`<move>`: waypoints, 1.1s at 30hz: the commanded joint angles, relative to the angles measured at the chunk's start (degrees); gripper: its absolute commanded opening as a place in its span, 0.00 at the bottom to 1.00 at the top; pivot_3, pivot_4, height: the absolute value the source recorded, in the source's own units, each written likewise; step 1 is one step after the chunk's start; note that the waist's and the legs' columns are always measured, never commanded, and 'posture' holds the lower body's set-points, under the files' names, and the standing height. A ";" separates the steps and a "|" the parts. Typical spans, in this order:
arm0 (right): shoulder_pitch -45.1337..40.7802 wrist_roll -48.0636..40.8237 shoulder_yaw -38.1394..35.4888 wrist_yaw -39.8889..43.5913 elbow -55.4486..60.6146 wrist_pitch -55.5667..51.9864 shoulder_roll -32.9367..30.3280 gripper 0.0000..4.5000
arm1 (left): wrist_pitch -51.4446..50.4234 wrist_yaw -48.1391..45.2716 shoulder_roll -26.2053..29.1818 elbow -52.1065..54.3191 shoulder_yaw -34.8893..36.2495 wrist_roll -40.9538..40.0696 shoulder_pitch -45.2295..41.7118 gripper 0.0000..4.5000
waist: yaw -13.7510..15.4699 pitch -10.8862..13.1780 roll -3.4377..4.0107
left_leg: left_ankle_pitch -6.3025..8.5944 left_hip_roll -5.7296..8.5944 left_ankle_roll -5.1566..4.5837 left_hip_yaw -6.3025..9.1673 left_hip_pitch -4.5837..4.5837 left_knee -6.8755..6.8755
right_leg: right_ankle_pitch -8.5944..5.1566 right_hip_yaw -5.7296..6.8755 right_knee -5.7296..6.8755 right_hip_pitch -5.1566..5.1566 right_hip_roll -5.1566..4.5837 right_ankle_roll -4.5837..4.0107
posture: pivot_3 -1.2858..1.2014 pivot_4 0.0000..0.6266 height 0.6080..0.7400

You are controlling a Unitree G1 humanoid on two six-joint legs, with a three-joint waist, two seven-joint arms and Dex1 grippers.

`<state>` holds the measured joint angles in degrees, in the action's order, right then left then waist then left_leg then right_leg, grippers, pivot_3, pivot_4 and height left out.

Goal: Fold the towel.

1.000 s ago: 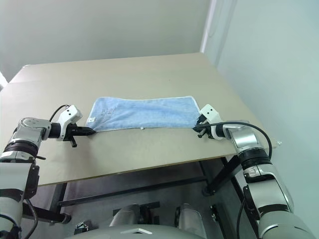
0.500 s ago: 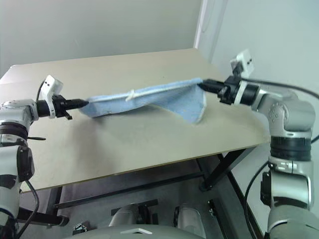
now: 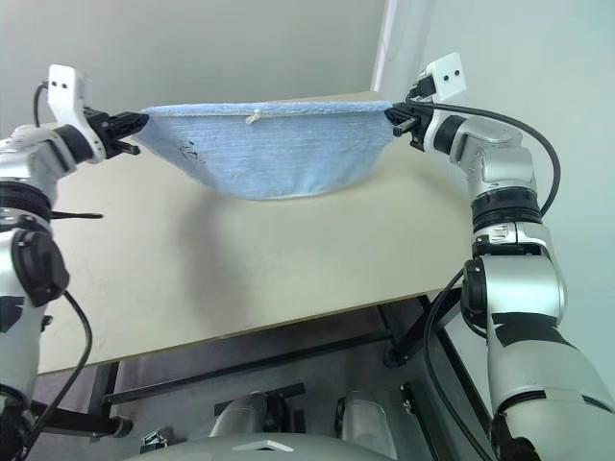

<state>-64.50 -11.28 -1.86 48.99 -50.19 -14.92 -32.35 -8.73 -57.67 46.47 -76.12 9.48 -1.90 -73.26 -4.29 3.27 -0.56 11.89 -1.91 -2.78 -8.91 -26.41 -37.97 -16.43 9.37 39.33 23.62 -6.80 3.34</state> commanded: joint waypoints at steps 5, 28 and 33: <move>19.40 -4.82 2.10 13.41 30.69 -12.22 -7.00 0.01 | 2.22 -16.43 11.75 7.29 -5.94 3.94 11.57 0.00 | 0.26 0.04 0.12 | 0.02 -0.06 0.02 -0.07 0.05 0.02 | -0.01 -0.15 0.06 0.08 -0.02 -0.02 | 0.52 0.00 0.96; 44.76 -19.41 -0.42 15.21 55.54 -29.67 -21.91 0.01 | -6.39 -26.74 19.64 30.14 -7.34 -4.93 40.66 0.00 | 2.49 0.10 0.26 | 0.31 0.03 -0.14 -0.21 0.02 0.85 | 1.46 -0.29 -2.12 0.53 -0.32 -0.20 | 0.52 0.00 0.96; 38.05 -21.44 -0.70 11.07 46.75 -30.98 -16.00 0.01 | -6.27 -21.86 11.71 18.59 -10.64 -3.11 28.88 0.00 | 3.18 0.06 0.19 | 0.30 0.00 -0.16 -0.32 -0.02 0.74 | 1.62 -0.30 -2.12 0.61 -0.25 -0.04 | 0.52 0.00 0.96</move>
<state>-24.59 -32.85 1.21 62.51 0.06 -45.24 -48.43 -14.74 -82.88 57.29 -53.64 -1.34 -7.39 -42.13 -1.11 3.34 -0.37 12.18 -1.93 -2.94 -9.23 -26.46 -37.27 -14.79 9.07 37.22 24.25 -7.00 3.34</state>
